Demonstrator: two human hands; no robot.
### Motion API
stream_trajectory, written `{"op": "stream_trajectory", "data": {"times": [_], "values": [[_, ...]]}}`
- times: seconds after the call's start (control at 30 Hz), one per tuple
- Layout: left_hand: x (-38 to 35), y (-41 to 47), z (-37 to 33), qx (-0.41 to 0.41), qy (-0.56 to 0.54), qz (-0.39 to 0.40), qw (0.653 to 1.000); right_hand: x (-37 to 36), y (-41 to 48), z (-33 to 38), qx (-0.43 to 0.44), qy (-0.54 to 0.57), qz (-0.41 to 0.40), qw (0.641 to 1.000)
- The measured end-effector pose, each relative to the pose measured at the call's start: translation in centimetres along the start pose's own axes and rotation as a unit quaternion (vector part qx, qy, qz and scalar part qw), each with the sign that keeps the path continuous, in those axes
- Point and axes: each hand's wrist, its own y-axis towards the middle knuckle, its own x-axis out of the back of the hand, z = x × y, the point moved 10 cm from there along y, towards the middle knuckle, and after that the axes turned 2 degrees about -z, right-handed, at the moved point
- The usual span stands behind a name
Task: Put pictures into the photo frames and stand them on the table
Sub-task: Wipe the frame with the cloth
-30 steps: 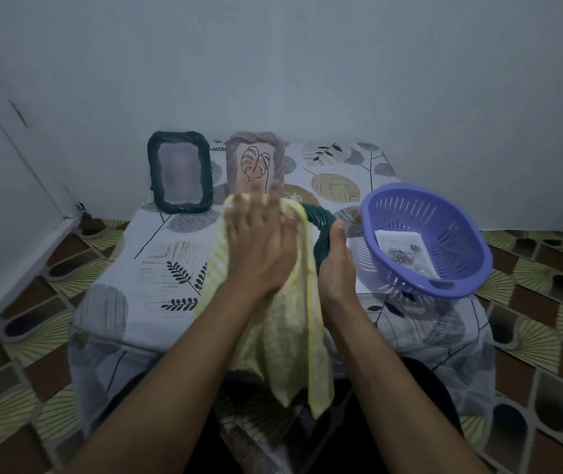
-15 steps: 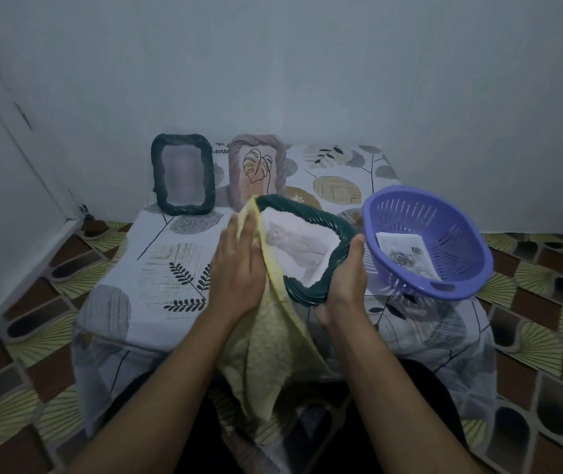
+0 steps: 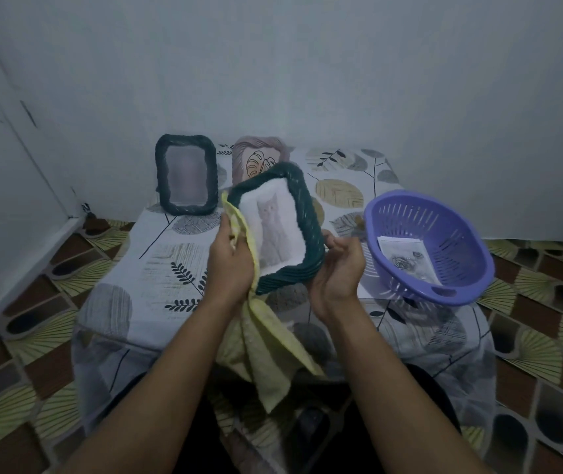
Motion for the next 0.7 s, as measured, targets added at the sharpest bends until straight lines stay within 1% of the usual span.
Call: {"op": "stream_trajectory", "data": {"times": [0.07,0.13,0.17,0.2,0.27,0.37,0.43,0.5,0.53,0.6,0.63,0.7], "values": [[0.4,0.6,-1.0,-0.057,0.067,0.034,0.996,-0.4,0.8,0.7,-0.019,-0.073,0.026,0.997],[-0.1,0.9,-2.2,-0.119,0.132,0.079,0.981,-1.2,1.6,0.9,-0.034,-0.160,0.052,0.985],[-0.5,1.0,-2.8,-0.146,0.162,0.094,0.971,-1.2,2.1,0.9,-0.030,-0.197,0.047,0.979],[-0.8,1.0,-3.4,-0.171,0.190,0.099,0.962,-1.0,2.5,1.0,-0.018,-0.219,0.036,0.975],[-1.3,0.8,-4.5,-0.212,0.227,0.095,0.946,-0.7,3.0,1.9,0.047,-0.258,0.001,0.965],[-2.2,0.1,-4.4,-0.206,0.293,0.087,0.930,-1.5,2.6,2.6,0.119,-0.299,0.008,0.947],[-2.4,-0.6,-3.6,-0.182,0.360,0.060,0.913,-2.2,1.8,2.9,0.153,-0.335,0.010,0.930],[-2.7,-1.4,-2.9,-0.172,0.412,0.033,0.894,-2.4,1.3,3.1,0.176,-0.348,-0.005,0.921],[-3.1,-1.8,-2.5,-0.170,0.428,0.031,0.887,-2.4,1.3,3.1,0.186,-0.351,-0.012,0.918],[-4.7,-2.8,-1.7,-0.190,0.440,0.066,0.875,-2.2,1.2,3.0,0.195,-0.352,-0.032,0.915],[-5.7,-3.6,-1.5,-0.218,0.441,0.091,0.865,-2.0,1.3,3.0,0.192,-0.346,-0.044,0.917],[-7.2,-5.3,-1.5,-0.288,0.454,0.134,0.833,-1.6,1.5,3.0,0.184,-0.324,-0.053,0.926]]}}
